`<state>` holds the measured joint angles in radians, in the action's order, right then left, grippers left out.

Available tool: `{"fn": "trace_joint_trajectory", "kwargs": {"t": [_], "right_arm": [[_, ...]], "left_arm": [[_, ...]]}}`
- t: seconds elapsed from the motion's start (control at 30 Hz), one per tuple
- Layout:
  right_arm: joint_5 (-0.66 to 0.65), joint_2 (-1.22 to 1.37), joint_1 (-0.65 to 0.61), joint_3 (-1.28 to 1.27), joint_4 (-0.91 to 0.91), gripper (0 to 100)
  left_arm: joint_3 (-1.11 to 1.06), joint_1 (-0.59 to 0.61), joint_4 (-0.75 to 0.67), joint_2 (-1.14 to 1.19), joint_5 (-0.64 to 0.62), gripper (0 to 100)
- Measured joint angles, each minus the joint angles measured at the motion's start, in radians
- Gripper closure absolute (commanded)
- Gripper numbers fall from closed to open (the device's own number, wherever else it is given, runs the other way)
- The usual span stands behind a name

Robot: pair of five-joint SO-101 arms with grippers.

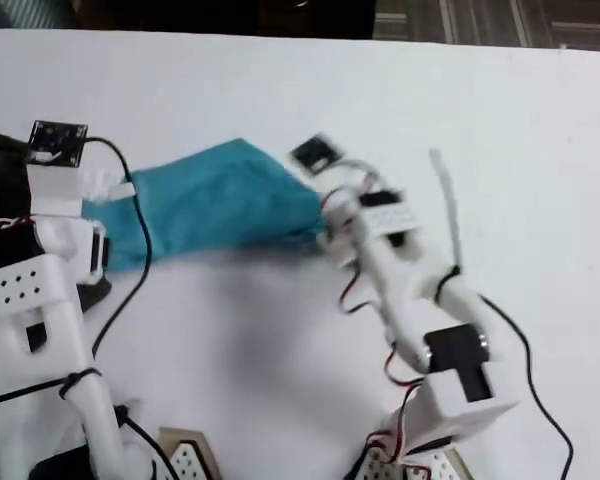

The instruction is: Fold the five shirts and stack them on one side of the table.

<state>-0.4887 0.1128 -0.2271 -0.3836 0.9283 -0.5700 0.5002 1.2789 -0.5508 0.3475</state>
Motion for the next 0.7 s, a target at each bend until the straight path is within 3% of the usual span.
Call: {"fn": "trace_joint_trajectory", "kwargs": {"t": [0.2, 0.33, 0.4, 0.57, 0.7], "right_arm": [[-0.126, 0.002, 0.229, 0.322, 0.187, 97.9], [-0.155, 0.002, 0.316, 0.508, 0.256, 96.8], [-0.157, 0.002, 0.328, 0.555, 0.262, 90.9], [-0.150, 0.002, 0.333, 0.624, 0.279, 64.6], [-0.129, 0.002, 0.333, 0.694, 0.358, 60.2]], "left_arm": [[0.000, 0.002, 0.000, 0.000, 0.000, 83], [0.000, 0.002, 0.000, 0.000, 0.000, 83], [0.000, 0.000, 0.000, 0.000, 0.000, 83], [0.000, 0.002, 0.000, 0.000, 0.000, 83], [-0.032, -0.012, 0.000, -0.002, 0.021, 83]]}}
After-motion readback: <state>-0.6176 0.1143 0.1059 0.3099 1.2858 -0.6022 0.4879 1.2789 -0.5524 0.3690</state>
